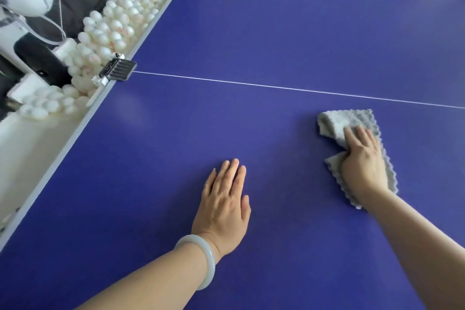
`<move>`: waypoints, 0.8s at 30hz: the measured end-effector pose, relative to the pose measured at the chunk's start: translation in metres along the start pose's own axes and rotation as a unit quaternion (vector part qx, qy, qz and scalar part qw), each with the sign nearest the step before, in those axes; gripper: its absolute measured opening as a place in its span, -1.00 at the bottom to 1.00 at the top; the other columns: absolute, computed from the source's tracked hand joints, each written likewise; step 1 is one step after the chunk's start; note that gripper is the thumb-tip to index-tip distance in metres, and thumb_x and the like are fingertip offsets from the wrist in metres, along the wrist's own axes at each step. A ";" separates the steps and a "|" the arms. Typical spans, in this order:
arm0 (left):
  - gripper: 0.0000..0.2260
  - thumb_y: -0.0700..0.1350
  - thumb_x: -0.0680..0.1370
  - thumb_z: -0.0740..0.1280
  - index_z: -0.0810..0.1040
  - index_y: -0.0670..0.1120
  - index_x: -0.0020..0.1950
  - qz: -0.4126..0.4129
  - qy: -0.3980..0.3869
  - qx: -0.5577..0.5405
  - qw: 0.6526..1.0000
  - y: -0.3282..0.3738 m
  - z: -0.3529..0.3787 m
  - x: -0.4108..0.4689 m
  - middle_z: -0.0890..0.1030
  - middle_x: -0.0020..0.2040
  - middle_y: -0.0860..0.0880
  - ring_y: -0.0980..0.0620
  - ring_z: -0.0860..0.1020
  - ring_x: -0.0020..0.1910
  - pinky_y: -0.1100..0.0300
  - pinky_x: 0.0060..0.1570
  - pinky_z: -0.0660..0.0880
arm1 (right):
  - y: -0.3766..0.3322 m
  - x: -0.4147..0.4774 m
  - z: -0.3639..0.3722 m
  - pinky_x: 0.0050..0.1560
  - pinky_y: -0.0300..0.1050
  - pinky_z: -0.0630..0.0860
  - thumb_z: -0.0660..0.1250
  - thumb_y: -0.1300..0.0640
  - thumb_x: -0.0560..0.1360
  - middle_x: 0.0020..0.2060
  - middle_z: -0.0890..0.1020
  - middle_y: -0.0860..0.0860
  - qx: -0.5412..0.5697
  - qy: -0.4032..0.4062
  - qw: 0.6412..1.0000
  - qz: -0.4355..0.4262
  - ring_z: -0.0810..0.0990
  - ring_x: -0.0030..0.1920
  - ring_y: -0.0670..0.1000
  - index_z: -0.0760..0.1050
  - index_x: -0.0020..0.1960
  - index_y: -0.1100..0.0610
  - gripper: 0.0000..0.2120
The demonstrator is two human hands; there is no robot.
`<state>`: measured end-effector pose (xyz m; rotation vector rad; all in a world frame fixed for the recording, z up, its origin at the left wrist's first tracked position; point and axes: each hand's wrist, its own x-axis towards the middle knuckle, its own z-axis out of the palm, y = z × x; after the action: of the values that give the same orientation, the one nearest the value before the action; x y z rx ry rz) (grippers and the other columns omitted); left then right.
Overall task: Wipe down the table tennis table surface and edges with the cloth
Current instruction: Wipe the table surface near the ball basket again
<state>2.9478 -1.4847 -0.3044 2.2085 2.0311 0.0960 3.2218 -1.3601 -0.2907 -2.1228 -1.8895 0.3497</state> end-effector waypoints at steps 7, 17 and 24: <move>-0.46 0.03 0.62 -0.09 0.23 -0.13 0.57 0.003 -0.005 -0.001 1.000 0.000 -0.003 0.002 0.19 0.59 -0.09 -0.06 0.15 0.57 -0.08 0.51 0.16 | -0.137 0.052 0.052 0.52 0.09 -0.02 0.34 0.22 0.43 0.42 0.36 0.09 -0.046 -0.045 0.984 -0.166 0.26 0.42 0.19 0.32 0.47 0.12 -0.39; -0.45 0.04 0.62 -0.12 0.17 -0.11 0.59 0.002 0.001 0.002 1.000 -0.003 -0.001 0.001 0.14 0.60 -0.08 -0.04 0.10 0.58 -0.04 0.54 0.08 | -0.112 0.082 0.042 0.44 -0.07 0.20 0.41 0.13 0.39 0.32 0.50 0.13 0.040 -0.040 0.978 -0.198 0.36 0.41 0.14 0.52 0.29 0.19 -0.52; -0.46 0.04 0.63 -0.09 0.11 -0.10 0.60 -0.002 0.009 -0.005 1.000 -0.007 0.001 0.002 0.08 0.61 -0.06 -0.02 0.02 0.59 -0.03 0.55 0.01 | 0.036 0.058 -0.009 0.53 0.08 0.04 0.27 0.30 0.50 0.46 0.34 0.20 -0.010 0.060 0.989 0.137 0.19 0.51 0.20 0.31 0.49 0.20 -0.45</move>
<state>2.9416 -1.4823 -0.3067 2.2047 2.0407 0.1263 3.2648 -1.3068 -0.2952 -2.3636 -1.5453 0.2537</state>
